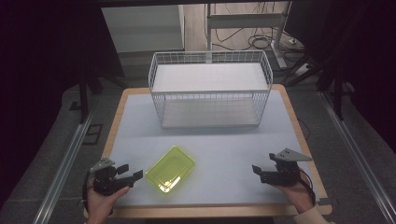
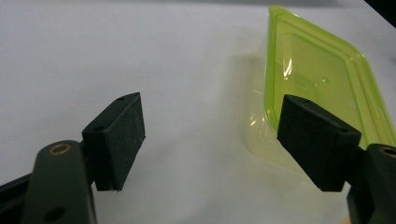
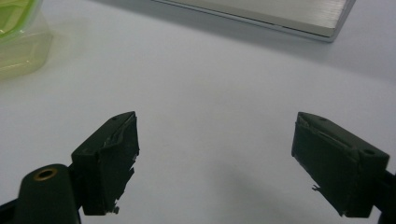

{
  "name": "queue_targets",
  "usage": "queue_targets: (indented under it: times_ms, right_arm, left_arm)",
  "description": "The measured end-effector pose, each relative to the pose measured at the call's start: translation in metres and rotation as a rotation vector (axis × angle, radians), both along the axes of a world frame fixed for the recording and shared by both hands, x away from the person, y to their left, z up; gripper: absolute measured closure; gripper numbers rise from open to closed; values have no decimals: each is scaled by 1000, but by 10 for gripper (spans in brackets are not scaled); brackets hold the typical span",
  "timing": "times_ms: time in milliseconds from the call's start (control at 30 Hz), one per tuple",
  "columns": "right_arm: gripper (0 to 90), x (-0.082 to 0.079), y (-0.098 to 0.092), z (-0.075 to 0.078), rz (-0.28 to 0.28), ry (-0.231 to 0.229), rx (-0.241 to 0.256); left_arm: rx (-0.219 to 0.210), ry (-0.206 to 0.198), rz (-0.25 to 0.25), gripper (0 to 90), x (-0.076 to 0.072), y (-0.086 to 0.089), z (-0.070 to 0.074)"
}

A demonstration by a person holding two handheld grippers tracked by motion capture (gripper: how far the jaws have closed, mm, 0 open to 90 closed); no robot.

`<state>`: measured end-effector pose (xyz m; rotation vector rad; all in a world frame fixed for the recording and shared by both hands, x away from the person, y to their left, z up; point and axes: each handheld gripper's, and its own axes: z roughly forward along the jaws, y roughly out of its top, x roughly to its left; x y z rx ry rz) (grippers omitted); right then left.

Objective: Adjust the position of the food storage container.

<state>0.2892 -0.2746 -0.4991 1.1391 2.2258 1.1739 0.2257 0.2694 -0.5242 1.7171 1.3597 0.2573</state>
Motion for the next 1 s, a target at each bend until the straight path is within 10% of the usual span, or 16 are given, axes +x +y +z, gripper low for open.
queue_targets:
  times_ms: [467, 867, 1000]
  right_arm:
    - [166, -3, 1, 0, 8, -23, -25]
    - [174, -4, 0, 0, 2, -26, -34]
    - [174, -3, 0, -1, -2, -28, -39]
  left_arm:
    - [9, -8, -1, 275, -2, 0, 4]
    - [-29, -24, -49, 893, -13, -3, 26]
    - [-40, -45, -94, 898, -17, -14, 37]
